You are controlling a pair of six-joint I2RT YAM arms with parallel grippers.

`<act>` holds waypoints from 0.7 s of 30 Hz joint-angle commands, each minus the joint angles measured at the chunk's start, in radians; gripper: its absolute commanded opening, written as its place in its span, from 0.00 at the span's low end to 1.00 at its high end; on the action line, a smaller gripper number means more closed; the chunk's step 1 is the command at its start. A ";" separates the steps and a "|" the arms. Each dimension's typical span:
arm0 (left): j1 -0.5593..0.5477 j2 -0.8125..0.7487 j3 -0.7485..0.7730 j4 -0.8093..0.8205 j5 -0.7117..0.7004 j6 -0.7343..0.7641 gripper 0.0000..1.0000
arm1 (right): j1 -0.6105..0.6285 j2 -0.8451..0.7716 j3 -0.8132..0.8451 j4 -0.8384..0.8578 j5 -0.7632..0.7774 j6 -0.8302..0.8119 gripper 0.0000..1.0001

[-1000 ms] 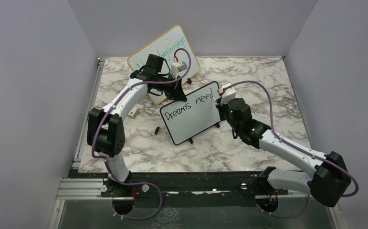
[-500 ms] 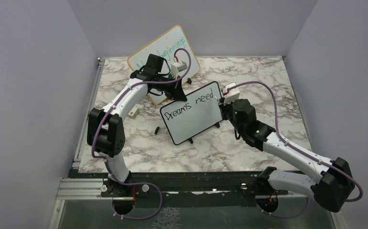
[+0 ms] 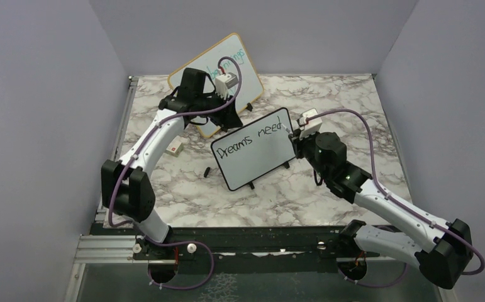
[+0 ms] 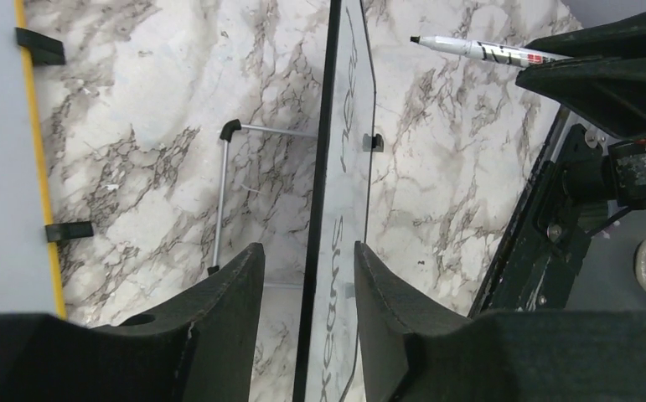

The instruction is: Write a sentence on the whiteboard

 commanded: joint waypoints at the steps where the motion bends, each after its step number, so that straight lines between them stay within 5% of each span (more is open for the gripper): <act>1: 0.066 -0.139 -0.127 0.159 0.014 -0.099 0.46 | -0.005 -0.030 0.035 -0.042 -0.101 -0.011 0.00; 11: 0.154 -0.300 -0.447 0.382 0.164 -0.227 0.51 | 0.025 -0.024 0.020 -0.023 -0.213 0.043 0.00; 21: 0.168 -0.285 -0.496 0.454 0.257 -0.271 0.44 | 0.109 0.004 0.004 0.020 -0.155 0.051 0.00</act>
